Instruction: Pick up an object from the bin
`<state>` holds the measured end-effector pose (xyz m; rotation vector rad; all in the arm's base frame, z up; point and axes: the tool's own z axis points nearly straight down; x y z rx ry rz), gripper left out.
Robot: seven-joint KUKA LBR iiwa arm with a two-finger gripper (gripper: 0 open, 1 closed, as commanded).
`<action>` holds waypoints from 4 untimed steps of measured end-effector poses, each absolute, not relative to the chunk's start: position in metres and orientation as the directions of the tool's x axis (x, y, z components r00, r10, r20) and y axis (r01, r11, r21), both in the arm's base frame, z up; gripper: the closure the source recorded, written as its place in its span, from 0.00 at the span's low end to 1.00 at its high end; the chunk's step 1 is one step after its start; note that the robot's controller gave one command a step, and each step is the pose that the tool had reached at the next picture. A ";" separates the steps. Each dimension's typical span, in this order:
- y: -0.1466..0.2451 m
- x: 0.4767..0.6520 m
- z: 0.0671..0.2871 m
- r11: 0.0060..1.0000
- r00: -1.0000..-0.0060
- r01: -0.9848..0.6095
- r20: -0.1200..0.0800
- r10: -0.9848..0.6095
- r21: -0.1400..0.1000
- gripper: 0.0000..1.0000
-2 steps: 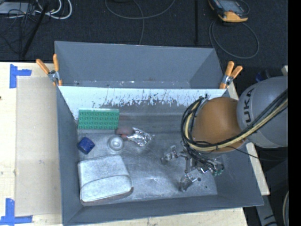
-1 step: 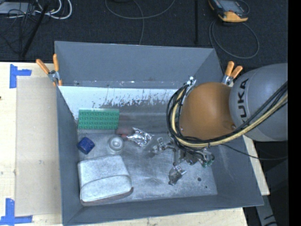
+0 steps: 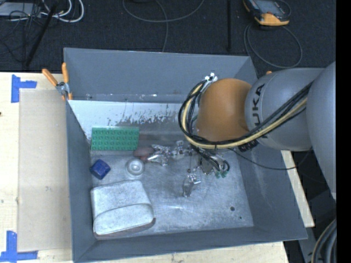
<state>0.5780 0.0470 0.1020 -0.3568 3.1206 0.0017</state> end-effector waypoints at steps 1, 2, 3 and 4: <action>0.041 0.617 0.104 0.991 -0.991 -0.133 -0.003 -0.133 0.000 0.00; 0.078 0.626 0.074 1.000 -1.000 -0.013 -0.010 -0.013 -0.004 0.00; 0.080 0.627 0.077 1.000 -1.000 -0.013 -0.012 -0.013 0.000 1.00; 0.058 0.621 0.170 1.000 -1.000 -0.025 -0.009 -0.025 0.001 1.00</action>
Offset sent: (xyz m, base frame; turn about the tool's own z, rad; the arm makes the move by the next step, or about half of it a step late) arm 0.0377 -0.0069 0.0026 0.0961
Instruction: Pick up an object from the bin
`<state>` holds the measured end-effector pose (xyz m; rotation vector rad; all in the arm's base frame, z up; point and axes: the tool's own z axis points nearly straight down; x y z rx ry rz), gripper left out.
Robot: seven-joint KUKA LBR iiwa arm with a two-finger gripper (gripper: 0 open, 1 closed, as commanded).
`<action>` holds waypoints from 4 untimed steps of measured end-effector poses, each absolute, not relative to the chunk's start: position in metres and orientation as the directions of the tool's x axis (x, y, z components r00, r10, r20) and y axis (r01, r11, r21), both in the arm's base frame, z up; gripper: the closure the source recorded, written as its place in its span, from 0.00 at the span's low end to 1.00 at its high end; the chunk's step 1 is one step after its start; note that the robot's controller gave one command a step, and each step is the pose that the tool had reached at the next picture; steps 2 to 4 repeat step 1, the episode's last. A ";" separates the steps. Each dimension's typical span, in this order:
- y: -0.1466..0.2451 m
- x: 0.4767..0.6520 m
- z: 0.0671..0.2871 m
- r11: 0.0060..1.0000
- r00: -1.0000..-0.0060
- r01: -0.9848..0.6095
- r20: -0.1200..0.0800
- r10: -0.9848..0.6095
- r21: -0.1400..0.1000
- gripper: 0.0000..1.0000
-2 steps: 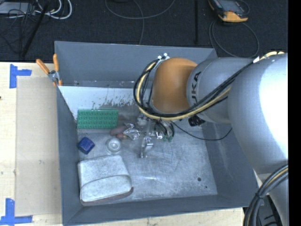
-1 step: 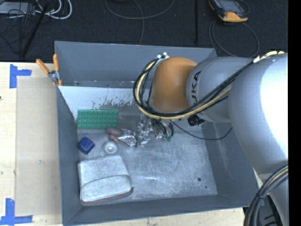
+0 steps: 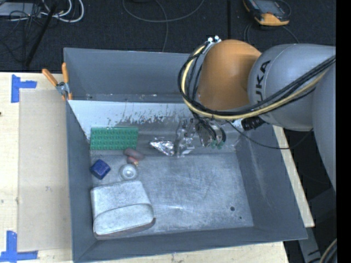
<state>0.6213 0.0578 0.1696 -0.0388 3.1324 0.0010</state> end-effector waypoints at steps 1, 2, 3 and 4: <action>0.052 0.620 0.240 0.999 -0.999 -0.047 -0.010 -0.047 0.000 1.00; 0.052 0.620 0.240 0.999 -0.999 -0.047 -0.010 -0.047 0.000 1.00; 0.052 0.620 0.240 0.999 -0.999 -0.047 -0.010 -0.047 0.000 1.00; 0.052 0.620 0.240 0.999 -0.999 -0.047 -0.010 -0.047 0.000 1.00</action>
Offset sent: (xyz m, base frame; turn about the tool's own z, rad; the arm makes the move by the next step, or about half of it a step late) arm -0.0034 -0.0067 0.0656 -0.0223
